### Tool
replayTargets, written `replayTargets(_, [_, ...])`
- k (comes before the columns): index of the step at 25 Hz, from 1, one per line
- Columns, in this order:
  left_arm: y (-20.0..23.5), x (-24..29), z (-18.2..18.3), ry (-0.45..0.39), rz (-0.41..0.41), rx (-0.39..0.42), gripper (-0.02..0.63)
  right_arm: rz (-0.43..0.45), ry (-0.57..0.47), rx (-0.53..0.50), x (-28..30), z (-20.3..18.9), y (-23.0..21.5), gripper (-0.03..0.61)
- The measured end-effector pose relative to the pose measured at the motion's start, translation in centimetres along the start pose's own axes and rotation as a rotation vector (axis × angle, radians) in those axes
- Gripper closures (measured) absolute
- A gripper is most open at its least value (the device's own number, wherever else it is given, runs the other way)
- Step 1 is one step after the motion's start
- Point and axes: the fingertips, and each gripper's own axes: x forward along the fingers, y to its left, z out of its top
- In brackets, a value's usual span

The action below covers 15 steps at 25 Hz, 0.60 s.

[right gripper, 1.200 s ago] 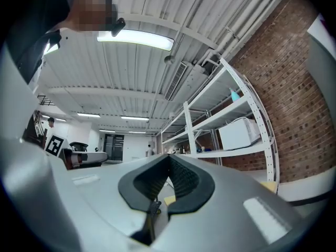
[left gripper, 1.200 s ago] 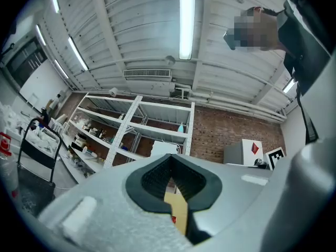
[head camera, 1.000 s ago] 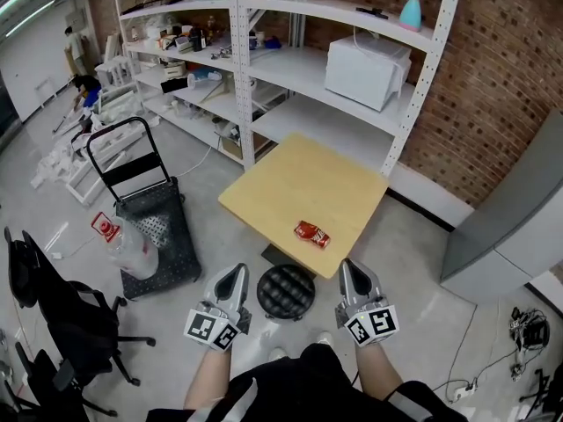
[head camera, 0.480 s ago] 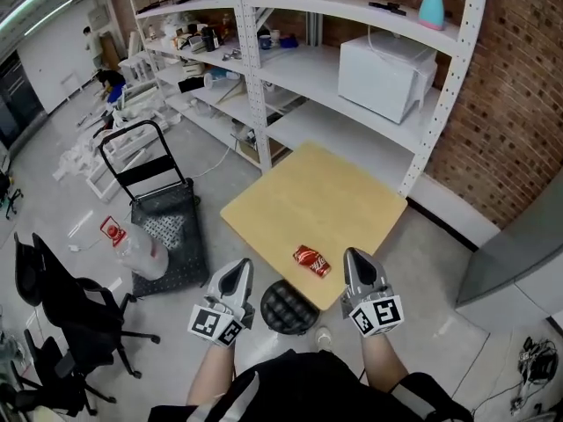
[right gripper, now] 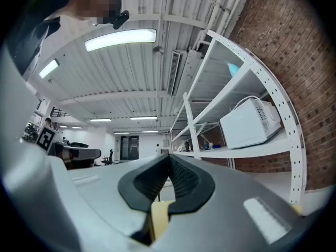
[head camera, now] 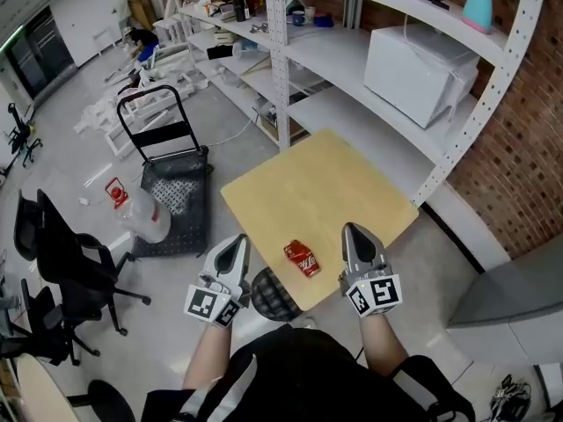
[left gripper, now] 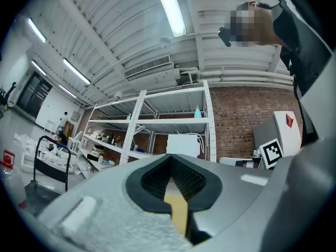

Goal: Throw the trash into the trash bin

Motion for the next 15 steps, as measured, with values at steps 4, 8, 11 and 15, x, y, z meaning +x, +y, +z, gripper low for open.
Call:
replayTargets(4, [-1.0,0.8,-1.7,0.008,0.022,-0.013,0.611,0.038,0.042,-0.002,1.0,-1.7,-1.4,0.573])
replayTargets(8, [-0.8,0.6,-2.6,0.033,0.033,-0.024,0.611,0.064,0.086,0.020,1.7,-3.2,-0.8,0.574])
replayTargets(11, [-0.3,-0.3,-3.6,0.057,0.059,-0.045,0.611,0.084,0.152,0.033,1.3,-5.1,0.4,0.573])
replayTargets(15, [0.6,-1.0,-4.7,0.079,0.078,-0.064,0.611,0.124,0.251,0.013,1.6,-7.8,2.1,0.572])
